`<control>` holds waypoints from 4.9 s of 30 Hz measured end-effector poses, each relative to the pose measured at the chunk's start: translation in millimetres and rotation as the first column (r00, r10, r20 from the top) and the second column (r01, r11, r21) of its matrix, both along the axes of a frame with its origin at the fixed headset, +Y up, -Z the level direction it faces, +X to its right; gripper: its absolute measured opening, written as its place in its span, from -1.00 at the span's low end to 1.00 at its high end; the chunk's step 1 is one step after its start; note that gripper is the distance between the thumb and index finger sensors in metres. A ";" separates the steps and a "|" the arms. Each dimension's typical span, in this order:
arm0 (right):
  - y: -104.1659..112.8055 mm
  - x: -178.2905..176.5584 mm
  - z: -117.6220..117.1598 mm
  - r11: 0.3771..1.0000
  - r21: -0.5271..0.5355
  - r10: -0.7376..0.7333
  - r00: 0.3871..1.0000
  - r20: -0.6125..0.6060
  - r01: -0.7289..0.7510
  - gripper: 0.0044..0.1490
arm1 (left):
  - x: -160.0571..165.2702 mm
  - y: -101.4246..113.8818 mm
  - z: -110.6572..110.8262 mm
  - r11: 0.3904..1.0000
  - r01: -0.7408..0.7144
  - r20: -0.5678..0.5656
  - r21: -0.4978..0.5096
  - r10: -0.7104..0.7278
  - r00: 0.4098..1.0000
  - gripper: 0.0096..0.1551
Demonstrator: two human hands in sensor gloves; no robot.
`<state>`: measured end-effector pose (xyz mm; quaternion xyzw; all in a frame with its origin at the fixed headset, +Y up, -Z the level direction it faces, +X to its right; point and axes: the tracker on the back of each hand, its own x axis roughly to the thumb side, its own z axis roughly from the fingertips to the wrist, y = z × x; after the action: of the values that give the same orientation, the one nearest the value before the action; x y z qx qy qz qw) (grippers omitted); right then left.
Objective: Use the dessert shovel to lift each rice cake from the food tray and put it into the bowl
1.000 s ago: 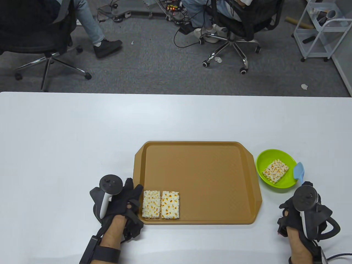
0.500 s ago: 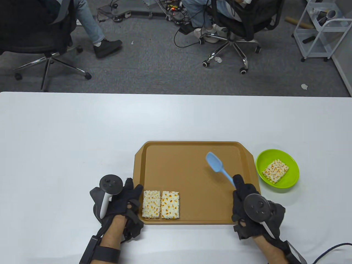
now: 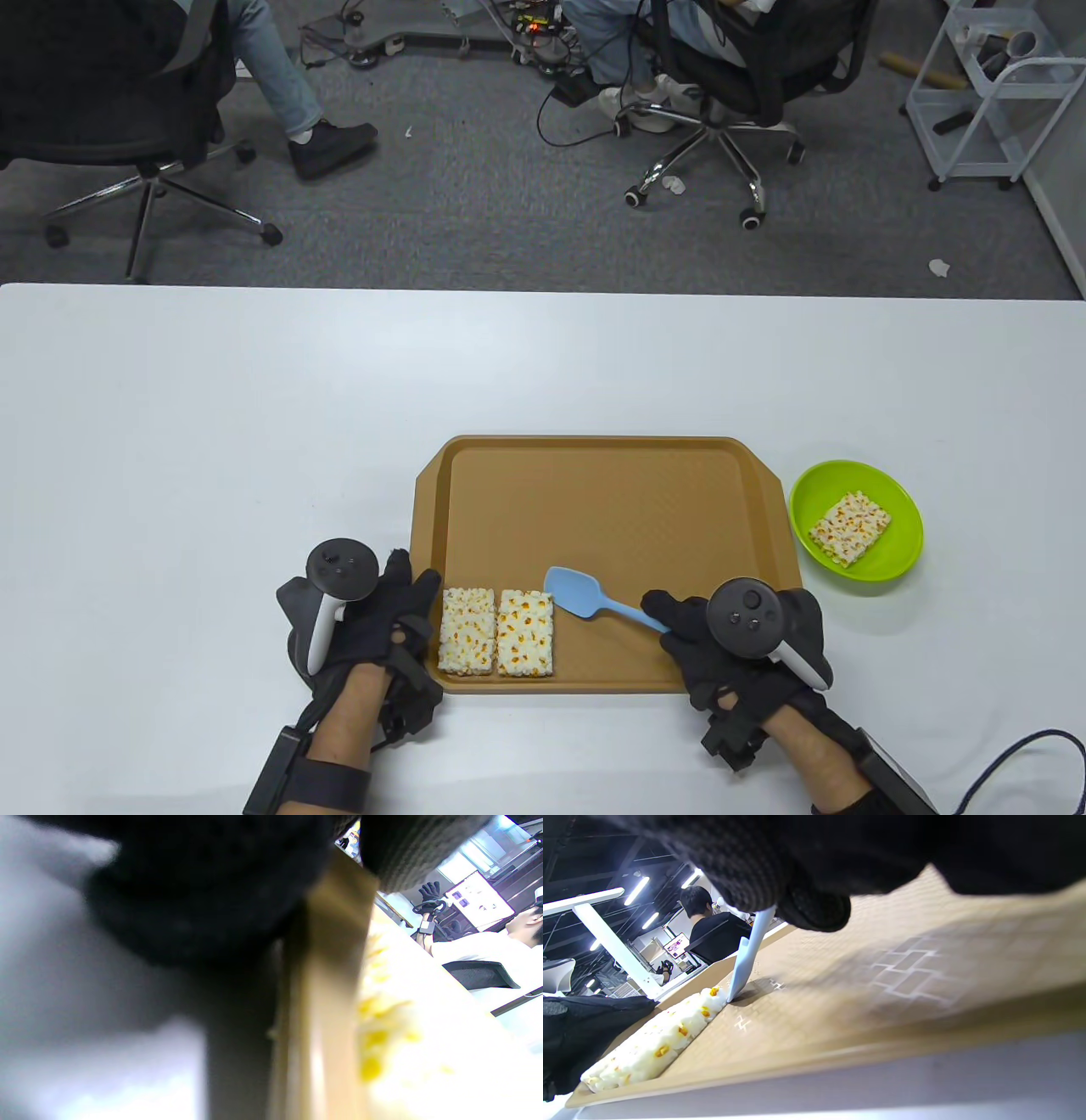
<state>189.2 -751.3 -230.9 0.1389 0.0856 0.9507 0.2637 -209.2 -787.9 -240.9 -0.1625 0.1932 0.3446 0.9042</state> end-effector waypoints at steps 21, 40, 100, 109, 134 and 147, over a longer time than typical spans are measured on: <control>-20.9 -23.2 18.3 0.963 -0.255 -0.107 0.992 -0.070 0.086 -0.32 | -1.5 -1.3 0.4 1.000 -0.015 -0.005 0.003 0.015 1.000 -0.24; 9.7 30.6 12.0 0.936 -0.165 -0.304 0.950 0.067 0.311 -0.31 | -2.6 -1.7 0.4 1.000 -0.024 -0.007 0.001 0.024 1.000 -0.25; 40.8 192.1 8.6 0.984 0.089 0.028 0.631 0.776 -0.153 -0.37 | -3.9 -2.6 -0.5 0.999 -0.054 -0.001 -0.009 0.054 0.999 -0.24; 60.8 171.7 21.4 0.905 0.013 0.198 0.449 0.871 -0.425 -0.38 | -4.4 -3.0 0.4 0.998 -0.061 -0.007 -0.010 0.061 0.998 -0.25; 66.4 -32.7 21.1 0.873 0.371 0.151 0.898 0.413 -0.318 -0.23 | -5.0 -2.9 -0.1 0.998 -0.063 0.009 -0.020 0.063 0.998 -0.28; -5.6 -64.1 11.5 0.978 0.118 0.154 0.979 0.136 -0.170 -0.25 | -4.4 -3.2 -1.0 0.997 -0.069 0.014 -0.022 0.069 0.998 -0.28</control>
<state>125.1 -756.9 -219.4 0.0878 0.0184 0.9794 0.1807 -213.7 -791.1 -241.9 -0.1814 0.1844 0.3723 0.8914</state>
